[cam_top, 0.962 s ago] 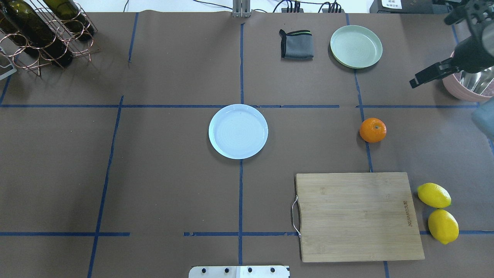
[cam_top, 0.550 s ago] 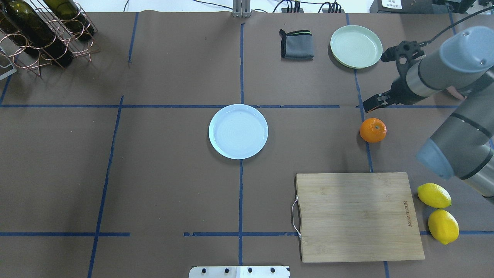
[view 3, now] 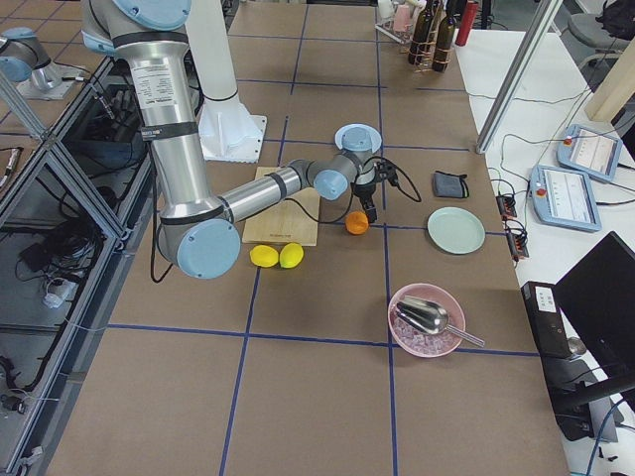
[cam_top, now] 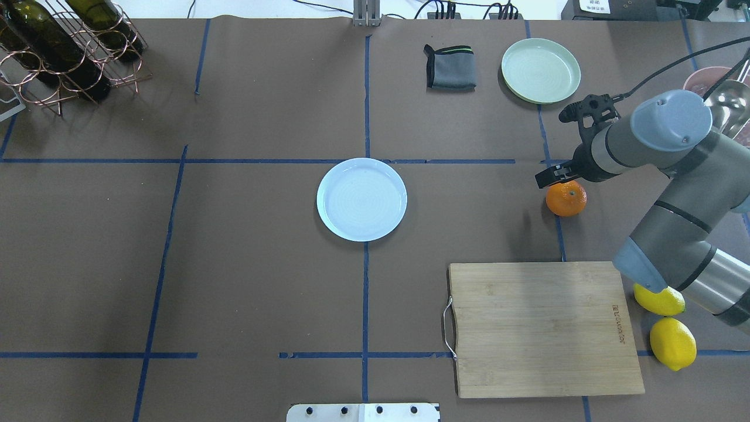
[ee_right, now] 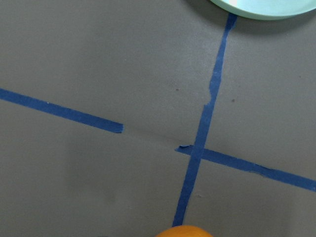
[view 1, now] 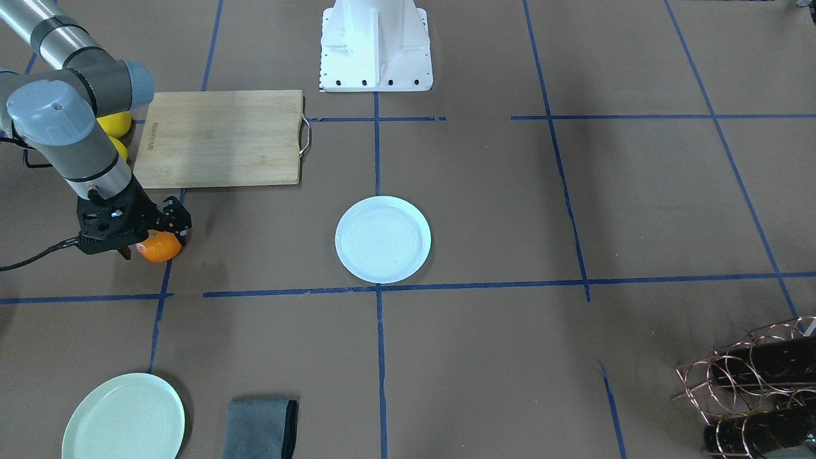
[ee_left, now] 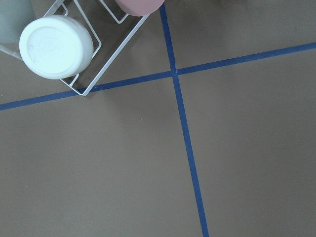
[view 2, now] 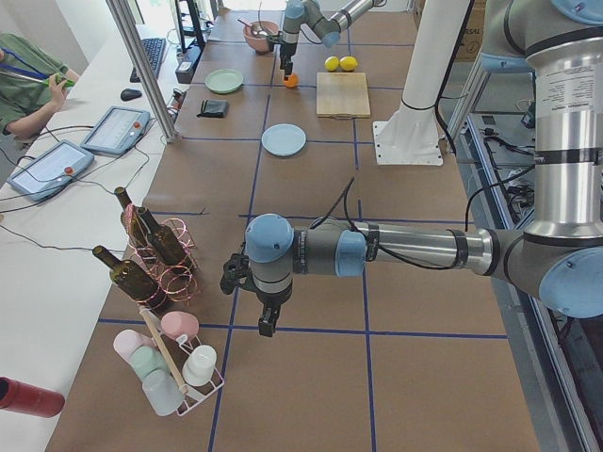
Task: Pick orange to plate
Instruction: 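Move the right gripper down over the orange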
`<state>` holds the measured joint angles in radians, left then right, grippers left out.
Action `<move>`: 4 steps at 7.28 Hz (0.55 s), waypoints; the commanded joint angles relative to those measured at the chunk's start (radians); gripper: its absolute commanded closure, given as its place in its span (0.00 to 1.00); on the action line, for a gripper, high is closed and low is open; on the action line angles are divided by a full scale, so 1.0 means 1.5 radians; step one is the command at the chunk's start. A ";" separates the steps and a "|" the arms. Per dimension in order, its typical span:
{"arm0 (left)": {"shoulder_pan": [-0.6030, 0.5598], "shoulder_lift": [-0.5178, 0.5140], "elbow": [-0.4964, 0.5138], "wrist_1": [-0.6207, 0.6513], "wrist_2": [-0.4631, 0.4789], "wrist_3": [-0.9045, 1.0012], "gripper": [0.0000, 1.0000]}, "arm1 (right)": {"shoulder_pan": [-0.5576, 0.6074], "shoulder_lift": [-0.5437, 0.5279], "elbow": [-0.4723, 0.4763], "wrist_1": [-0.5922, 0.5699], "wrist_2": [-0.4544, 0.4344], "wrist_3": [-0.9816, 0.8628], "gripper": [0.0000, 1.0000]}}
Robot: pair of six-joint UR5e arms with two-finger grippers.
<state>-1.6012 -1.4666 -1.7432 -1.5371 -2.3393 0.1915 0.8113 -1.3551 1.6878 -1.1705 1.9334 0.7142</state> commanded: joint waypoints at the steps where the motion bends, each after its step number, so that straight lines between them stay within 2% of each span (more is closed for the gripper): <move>1: -0.001 -0.001 -0.001 0.000 0.000 -0.001 0.00 | -0.008 -0.002 -0.007 0.010 -0.005 0.004 0.00; 4: -0.001 -0.003 -0.001 0.000 -0.001 -0.001 0.00 | -0.026 -0.027 -0.007 0.010 -0.022 0.004 0.00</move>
<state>-1.6029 -1.4694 -1.7441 -1.5371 -2.3403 0.1903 0.7828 -1.3870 1.6776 -1.1553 1.9071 0.7187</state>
